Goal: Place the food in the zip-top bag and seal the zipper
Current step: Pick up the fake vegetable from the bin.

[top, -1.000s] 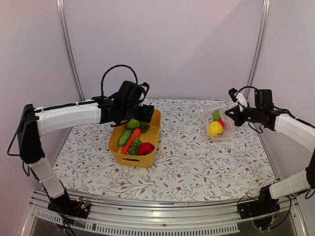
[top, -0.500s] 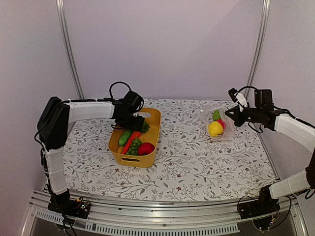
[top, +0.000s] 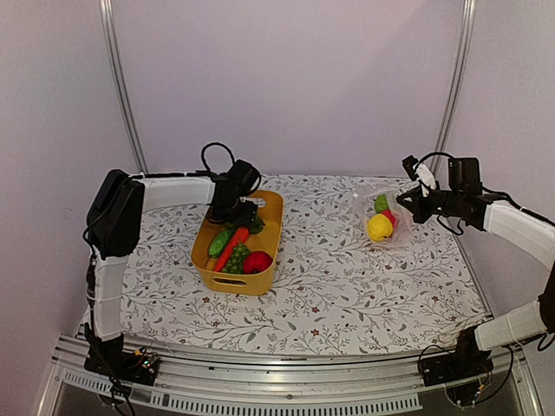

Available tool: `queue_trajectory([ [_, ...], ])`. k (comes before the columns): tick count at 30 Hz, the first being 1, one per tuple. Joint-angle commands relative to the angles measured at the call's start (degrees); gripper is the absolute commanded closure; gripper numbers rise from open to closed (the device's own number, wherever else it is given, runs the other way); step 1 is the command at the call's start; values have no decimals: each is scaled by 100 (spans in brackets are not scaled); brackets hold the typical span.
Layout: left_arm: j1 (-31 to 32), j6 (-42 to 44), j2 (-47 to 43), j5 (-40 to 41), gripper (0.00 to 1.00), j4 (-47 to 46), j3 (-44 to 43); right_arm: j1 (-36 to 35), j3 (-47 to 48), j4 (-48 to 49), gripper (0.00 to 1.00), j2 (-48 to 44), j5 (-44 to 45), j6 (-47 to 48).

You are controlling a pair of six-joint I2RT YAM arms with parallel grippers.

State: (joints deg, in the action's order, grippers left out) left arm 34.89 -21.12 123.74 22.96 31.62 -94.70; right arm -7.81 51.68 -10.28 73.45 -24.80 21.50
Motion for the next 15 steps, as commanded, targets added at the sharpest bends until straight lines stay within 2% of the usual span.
queue_trajectory([
  [1, -115, 32, 326, 79, 23, -38, -334, 32, 88, -106, 100, 49, -71, 12],
  [7, -118, 32, 385, -80, 34, -24, -407, 33, 88, -115, 100, 77, -74, 30],
  [13, -58, 96, -242, -119, 53, -138, -91, 34, 101, -132, 100, 106, -95, 44],
  [15, -16, 119, -548, -129, 54, -244, 38, 30, 105, -140, 100, 122, -100, 41],
])
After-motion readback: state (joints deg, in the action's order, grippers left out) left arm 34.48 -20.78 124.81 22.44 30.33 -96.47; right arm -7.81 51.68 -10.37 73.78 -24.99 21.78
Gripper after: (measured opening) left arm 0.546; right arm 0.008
